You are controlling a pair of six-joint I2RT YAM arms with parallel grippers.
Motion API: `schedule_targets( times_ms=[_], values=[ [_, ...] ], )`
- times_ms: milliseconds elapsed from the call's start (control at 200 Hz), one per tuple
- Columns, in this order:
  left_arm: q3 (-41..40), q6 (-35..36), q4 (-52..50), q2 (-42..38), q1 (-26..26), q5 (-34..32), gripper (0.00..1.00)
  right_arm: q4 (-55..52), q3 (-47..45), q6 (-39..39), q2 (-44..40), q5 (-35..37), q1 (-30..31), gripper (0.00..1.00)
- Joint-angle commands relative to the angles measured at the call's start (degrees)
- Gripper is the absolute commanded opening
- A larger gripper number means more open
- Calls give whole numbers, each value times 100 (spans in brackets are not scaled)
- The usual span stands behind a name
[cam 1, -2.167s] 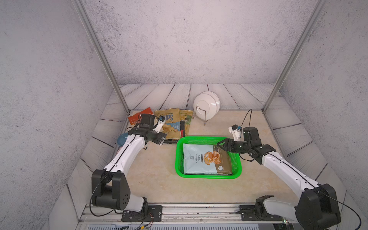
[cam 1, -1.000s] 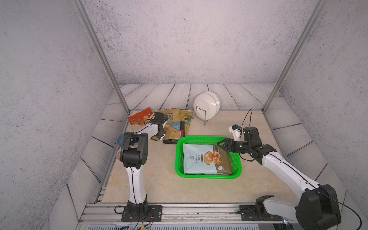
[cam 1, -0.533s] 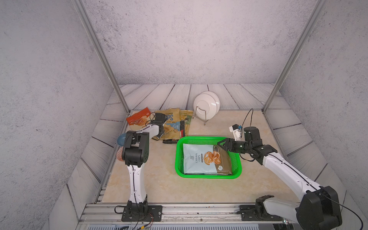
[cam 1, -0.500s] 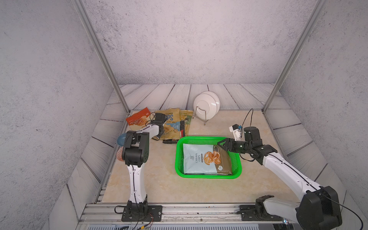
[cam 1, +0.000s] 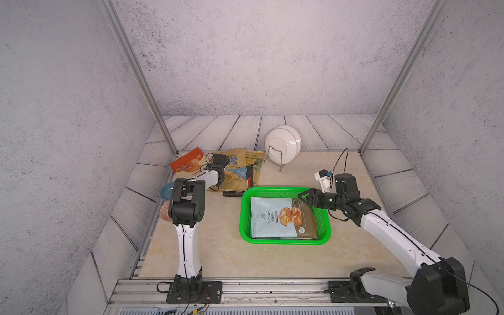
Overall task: Put the potato chips into the basket
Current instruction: Pick up the potato chip from the corner of the board.
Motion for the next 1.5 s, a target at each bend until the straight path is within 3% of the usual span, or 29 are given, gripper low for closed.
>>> schedule_targets(
  times_ms=[0,135,425,626,766,1191,1496],
  values=[
    [191,380,-25,397,-25,-359,64,2,77,-46,-187,-60,28,62],
    [245,701,135,577,-21,-581,62,-5,97,-51,-209,-54,30,62],
    [384,832,147,591,-17,-699,47,3,117,-24,-193,-82,30,61],
    [443,1062,225,630,-21,-841,24,-5,161,-37,-243,-143,21,61],
    [355,1216,401,454,-7,-933,2,33,171,-63,-310,-209,44,61],
    [214,1275,-25,-970,-1,-1111,0,9,234,-138,-392,-208,83,61],
    [575,1261,-777,-1924,-8,-1059,0,8,251,-130,-424,-213,91,61]
  ],
)
